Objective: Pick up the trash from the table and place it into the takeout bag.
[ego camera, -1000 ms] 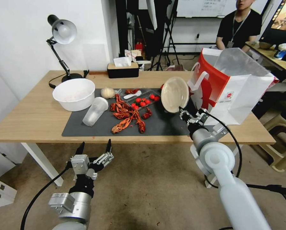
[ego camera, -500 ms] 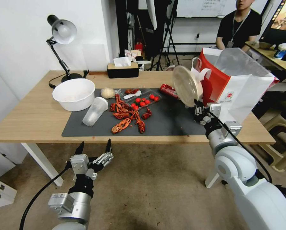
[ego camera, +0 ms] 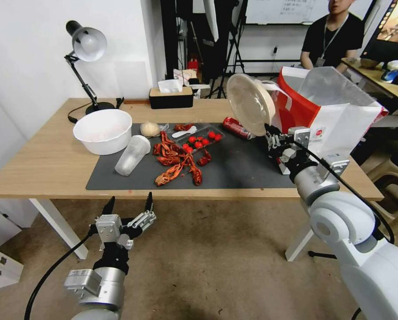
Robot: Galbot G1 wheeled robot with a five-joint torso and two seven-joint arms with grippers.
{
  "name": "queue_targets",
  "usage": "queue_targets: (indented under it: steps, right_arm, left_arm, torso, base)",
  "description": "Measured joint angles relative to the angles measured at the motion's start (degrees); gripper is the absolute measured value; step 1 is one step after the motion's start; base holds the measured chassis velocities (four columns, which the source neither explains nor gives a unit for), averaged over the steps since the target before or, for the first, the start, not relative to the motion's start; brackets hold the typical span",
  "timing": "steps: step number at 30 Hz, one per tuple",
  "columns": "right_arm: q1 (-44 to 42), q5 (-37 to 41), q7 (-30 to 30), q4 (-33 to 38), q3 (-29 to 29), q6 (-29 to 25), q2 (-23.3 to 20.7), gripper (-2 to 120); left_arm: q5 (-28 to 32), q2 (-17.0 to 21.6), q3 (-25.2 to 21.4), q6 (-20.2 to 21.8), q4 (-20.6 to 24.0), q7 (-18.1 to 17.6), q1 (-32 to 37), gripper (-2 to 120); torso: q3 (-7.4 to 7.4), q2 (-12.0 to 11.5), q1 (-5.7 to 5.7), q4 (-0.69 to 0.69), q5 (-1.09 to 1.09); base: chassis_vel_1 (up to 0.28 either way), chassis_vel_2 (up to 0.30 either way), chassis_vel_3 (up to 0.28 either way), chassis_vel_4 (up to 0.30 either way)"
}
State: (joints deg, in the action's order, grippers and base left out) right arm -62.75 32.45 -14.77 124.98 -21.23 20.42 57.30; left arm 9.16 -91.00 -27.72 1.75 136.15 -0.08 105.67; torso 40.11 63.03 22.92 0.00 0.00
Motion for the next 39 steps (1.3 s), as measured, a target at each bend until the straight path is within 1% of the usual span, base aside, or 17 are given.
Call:
queue_targets:
  steps: [4, 6, 9, 16, 18, 19, 22, 25, 32, 35, 36, 37, 39]
  right_arm:
    - [1.38, 4.98, -0.78, 1.66, 0.05, 2.58, -0.94, 0]
    - [1.84, 5.96, -0.71, 2.13, 0.05, 2.95, -1.45, 0]
    - [4.64, 10.80, -1.19, 4.39, -0.30, 5.46, -4.02, 0]
    - [7.43, 12.22, -2.16, 3.84, -0.42, 4.27, -5.39, 0]
    - [9.42, 16.00, -3.68, 4.01, -1.33, 4.05, -6.47, 0]
    - [9.42, 16.00, -3.68, 4.01, -1.33, 4.05, -6.47, 0]
    - [12.56, 21.14, -5.48, 4.25, -2.00, 4.74, -7.38, 0]
    - [13.94, 22.67, -6.24, 4.25, -2.14, 4.89, -7.59, 0]
    - [16.77, 22.74, -8.03, 3.07, -2.66, 5.38, -8.81, 0]
    - [18.16, 20.34, -11.76, 2.18, -3.10, 7.17, -9.76, 0]
    - [18.16, 20.34, -11.76, 2.18, -3.10, 7.17, -9.76, 0]
    - [18.72, 18.35, -13.97, 1.41, -3.29, 8.31, -10.08, 0]
    - [19.10, 15.62, -16.28, 0.41, -3.59, 9.83, -10.43, 0]
  left_arm:
    - [0.05, 0.06, -0.27, -0.21, 0.16, -0.08, 0.10, 100]
    - [0.07, 0.05, -0.33, -0.29, 0.21, -0.14, 0.15, 100]
    - [0.08, -0.05, -0.44, -0.38, 0.22, -0.22, 0.12, 100]
    - [0.08, -0.22, -0.45, -0.38, -0.07, -0.26, -0.02, 100]
    - [0.08, -0.29, -0.46, -0.39, -0.13, -0.26, -0.12, 100]
    - [0.08, -0.29, -0.46, -0.39, -0.13, -0.26, -0.12, 100]
    - [0.08, -0.25, -0.64, -0.42, -0.13, -0.29, -0.05, 100]
    - [0.08, -0.38, -0.62, -0.47, -0.13, -0.29, -0.07, 100]
    - [0.08, -0.51, -0.48, -0.47, -0.22, -0.30, -0.23, 100]
    - [0.07, -0.47, -0.48, -0.47, -0.28, -0.29, -0.23, 100]
    - [0.07, -0.47, -0.48, -0.47, -0.28, -0.29, -0.23, 100]
    - [0.06, -0.45, -0.48, -0.47, -0.33, -0.29, -0.22, 100]
    - [0.06, -0.41, -0.45, -0.47, -0.36, -0.29, -0.22, 100]
  torso:
    - [0.00, 0.00, 0.00, 0.00, 0.00]
    - [0.00, 0.00, 0.00, -0.01, 0.01]
    - [0.00, 0.00, 0.00, 0.00, 0.00]
    - [0.00, 0.00, 0.00, 0.00, 0.01]
    - [0.00, -0.01, 0.00, -0.01, 0.01]
    - [0.00, -0.01, 0.00, -0.01, 0.01]
    - [0.00, -0.01, 0.00, 0.00, 0.01]
    - [0.00, -0.01, 0.00, 0.00, 0.01]
    - [0.00, -0.01, 0.00, 0.00, 0.01]
    - [0.00, -0.01, 0.00, 0.00, 0.00]
    - [0.00, -0.01, 0.00, 0.00, 0.00]
    - [0.00, -0.01, 0.00, 0.00, 0.01]
    - [0.00, -0.01, 0.00, -0.01, 0.01]
  base:
    - [0.000, 0.000, 0.000, 0.000]
    - [0.000, 0.000, 0.000, 0.000]
    - [0.000, 0.000, 0.000, 0.000]
    - [0.000, 0.000, 0.000, 0.000]
    - [0.000, 0.000, 0.000, 0.000]
    - [0.000, 0.000, 0.000, 0.000]
    - [0.000, 0.000, 0.000, 0.000]
    - [0.000, 0.000, 0.000, 0.000]
    - [0.000, 0.000, 0.000, 0.000]
    - [0.000, 0.000, 0.000, 0.000]
    - [0.000, 0.000, 0.000, 0.000]
    - [0.000, 0.000, 0.000, 0.000]
    - [0.000, 0.000, 0.000, 0.000]
